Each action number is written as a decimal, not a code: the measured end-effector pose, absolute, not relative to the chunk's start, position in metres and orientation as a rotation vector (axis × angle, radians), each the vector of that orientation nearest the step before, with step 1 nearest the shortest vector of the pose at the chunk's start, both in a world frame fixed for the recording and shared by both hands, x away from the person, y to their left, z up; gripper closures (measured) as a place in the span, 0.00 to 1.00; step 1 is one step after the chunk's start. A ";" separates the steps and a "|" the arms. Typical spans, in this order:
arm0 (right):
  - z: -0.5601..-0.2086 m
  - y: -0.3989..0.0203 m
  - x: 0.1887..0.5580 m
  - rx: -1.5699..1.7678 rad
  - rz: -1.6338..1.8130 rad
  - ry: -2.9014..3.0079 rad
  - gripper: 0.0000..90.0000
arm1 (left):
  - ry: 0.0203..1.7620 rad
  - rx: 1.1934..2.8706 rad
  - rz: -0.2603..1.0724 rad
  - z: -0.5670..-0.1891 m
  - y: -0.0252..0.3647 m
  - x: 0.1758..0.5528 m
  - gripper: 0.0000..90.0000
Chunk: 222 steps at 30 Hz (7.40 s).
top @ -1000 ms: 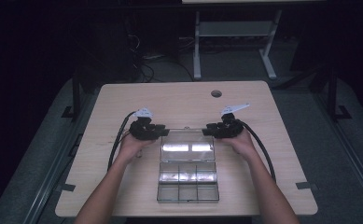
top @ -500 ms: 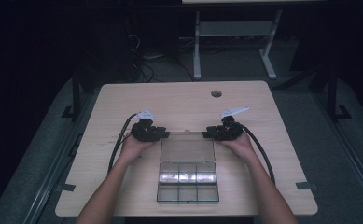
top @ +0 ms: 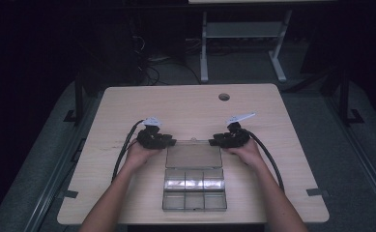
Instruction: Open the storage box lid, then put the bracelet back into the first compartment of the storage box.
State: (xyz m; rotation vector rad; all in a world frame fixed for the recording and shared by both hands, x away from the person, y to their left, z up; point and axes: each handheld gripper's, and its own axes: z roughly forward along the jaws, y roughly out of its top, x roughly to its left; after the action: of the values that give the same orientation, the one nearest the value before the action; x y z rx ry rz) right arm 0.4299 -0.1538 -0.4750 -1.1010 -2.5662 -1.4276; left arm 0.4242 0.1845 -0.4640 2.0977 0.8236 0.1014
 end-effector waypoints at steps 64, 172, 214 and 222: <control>-0.439 -0.230 0.316 -1.285 -1.549 -2.665 0.46 | 0.994 2.065 0.409 -0.422 0.282 0.347 0.50; -0.441 -0.229 0.321 -1.261 -1.563 -2.666 0.48 | 0.797 1.743 0.305 -0.314 0.288 0.332 0.95; -0.441 -0.229 0.321 -1.264 -1.556 -2.672 0.48 | 0.532 1.777 0.100 -0.287 0.220 0.294 0.95; -0.441 -0.230 0.322 -1.265 -1.560 -2.670 0.48 | 0.536 1.805 0.053 -0.299 0.210 0.295 0.95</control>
State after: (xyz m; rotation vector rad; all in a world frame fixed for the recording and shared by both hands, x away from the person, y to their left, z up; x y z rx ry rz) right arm 0.3216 -0.2296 -0.4411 -1.2650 -2.6704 -1.5596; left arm 0.2954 0.2105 -0.2986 1.8054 0.5362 0.0533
